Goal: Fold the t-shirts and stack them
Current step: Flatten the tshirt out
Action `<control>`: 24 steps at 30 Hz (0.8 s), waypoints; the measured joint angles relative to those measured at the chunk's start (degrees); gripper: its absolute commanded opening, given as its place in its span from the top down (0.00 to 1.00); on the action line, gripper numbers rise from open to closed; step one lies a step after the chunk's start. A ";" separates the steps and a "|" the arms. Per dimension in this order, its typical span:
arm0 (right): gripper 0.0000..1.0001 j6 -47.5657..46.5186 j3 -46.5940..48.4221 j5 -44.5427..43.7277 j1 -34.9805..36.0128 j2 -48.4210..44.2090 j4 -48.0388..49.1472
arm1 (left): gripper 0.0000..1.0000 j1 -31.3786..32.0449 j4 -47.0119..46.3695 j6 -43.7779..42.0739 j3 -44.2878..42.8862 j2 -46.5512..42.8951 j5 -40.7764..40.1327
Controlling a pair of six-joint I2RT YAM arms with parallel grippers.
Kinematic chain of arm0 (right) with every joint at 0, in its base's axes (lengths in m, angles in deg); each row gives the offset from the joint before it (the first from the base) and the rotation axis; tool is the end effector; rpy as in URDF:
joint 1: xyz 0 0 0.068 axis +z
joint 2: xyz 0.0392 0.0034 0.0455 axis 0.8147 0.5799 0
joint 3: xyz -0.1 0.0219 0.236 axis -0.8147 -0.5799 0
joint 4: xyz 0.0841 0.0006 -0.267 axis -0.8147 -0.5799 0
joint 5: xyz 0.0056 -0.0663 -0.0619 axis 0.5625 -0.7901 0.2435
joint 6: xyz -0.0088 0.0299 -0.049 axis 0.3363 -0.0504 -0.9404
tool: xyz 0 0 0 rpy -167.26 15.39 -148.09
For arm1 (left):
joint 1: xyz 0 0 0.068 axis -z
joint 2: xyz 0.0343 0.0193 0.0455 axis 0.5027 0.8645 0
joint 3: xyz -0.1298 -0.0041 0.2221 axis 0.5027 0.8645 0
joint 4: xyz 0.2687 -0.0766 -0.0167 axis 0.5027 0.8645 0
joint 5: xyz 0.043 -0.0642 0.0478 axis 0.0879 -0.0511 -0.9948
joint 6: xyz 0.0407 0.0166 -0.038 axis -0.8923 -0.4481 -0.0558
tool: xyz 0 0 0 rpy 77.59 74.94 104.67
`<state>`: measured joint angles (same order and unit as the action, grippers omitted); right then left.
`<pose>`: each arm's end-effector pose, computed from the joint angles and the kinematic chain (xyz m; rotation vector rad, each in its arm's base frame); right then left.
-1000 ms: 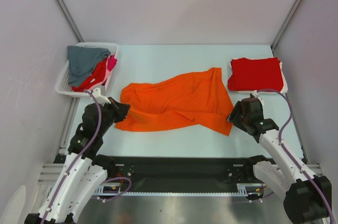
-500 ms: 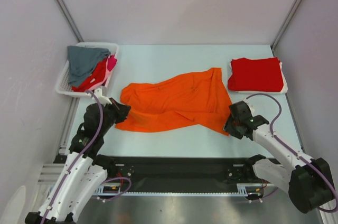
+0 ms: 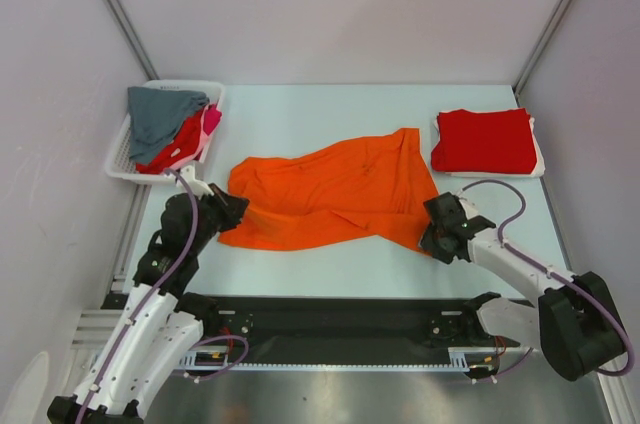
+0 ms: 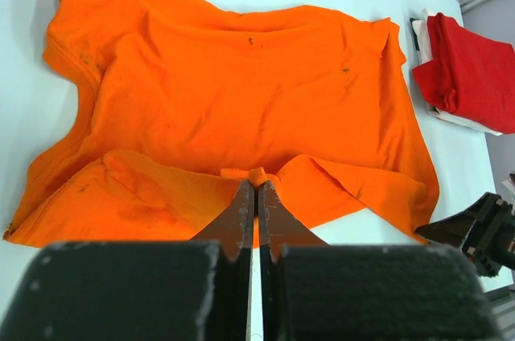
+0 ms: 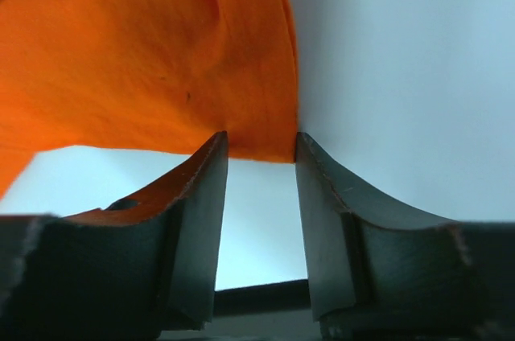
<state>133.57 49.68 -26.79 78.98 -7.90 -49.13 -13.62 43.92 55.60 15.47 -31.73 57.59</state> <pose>0.1927 0.0776 0.1286 0.6683 2.6128 0.0907 0.1737 -0.0522 0.2613 -0.3278 1.9761 -0.6139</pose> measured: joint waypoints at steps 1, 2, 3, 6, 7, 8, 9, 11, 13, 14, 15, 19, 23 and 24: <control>0.60 0.09 0.02 -0.24 0.00 0.46 0.94 | 0.99 0.00 -0.13 0.00 0.07 0.09 -0.02; 0.64 0.22 0.07 -0.46 0.00 0.92 1.86 | 0.99 -0.02 -0.20 -0.02 0.07 0.11 0.00; 0.72 0.33 0.04 -0.63 0.00 1.25 2.67 | 0.99 0.00 -0.28 -0.02 0.11 0.22 -0.02; 0.98 0.63 0.07 -1.16 -0.02 2.27 4.81 | 0.99 -0.02 -0.52 -0.02 0.26 0.59 -0.02; 1.00 0.31 0.04 -1.38 -0.17 2.47 5.16 | 0.99 -0.02 -0.63 -0.02 0.26 0.74 -0.02; 1.00 0.48 0.02 -1.29 -0.48 2.60 5.62 | 0.99 0.00 -0.79 -0.02 0.26 0.81 -0.02; 1.00 0.11 0.02 -1.25 -0.96 2.60 5.73 | 0.99 -0.02 -0.96 -0.02 0.31 1.07 -0.02; 1.00 -0.66 0.07 -0.74 -2.45 2.43 5.70 | 0.99 0.00 -1.68 -0.02 0.57 1.49 -0.04; 1.00 -1.68 0.35 0.02 -3.82 1.90 5.31 | 0.99 -0.02 -2.36 0.00 0.81 2.23 -0.07; 1.00 -2.56 1.01 0.46 -4.72 1.40 4.79 | 0.99 -0.02 -2.80 0.00 0.85 2.80 -0.17; 1.00 -3.19 2.08 1.18 -5.53 0.85 4.31 | 0.99 -0.02 -3.41 0.00 0.83 3.72 -0.44; 1.00 -6.01 10.75 5.62 -8.92 -0.04 3.98 | 0.99 -0.24 -4.66 0.13 -0.74 9.27 -2.01; 1.00 -9.73 25.35 11.43 -11.89 3.26 4.15 | 1.00 -1.49 -4.66 0.20 -8.81 19.02 -2.89; 1.00 -10.75 29.33 12.87 -12.55 4.44 4.07 | 1.00 -2.08 -4.46 0.13 -12.24 21.46 -3.26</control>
<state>122.81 79.01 -13.92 66.43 -3.46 -45.06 -15.70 39.46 55.73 3.23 -10.27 54.33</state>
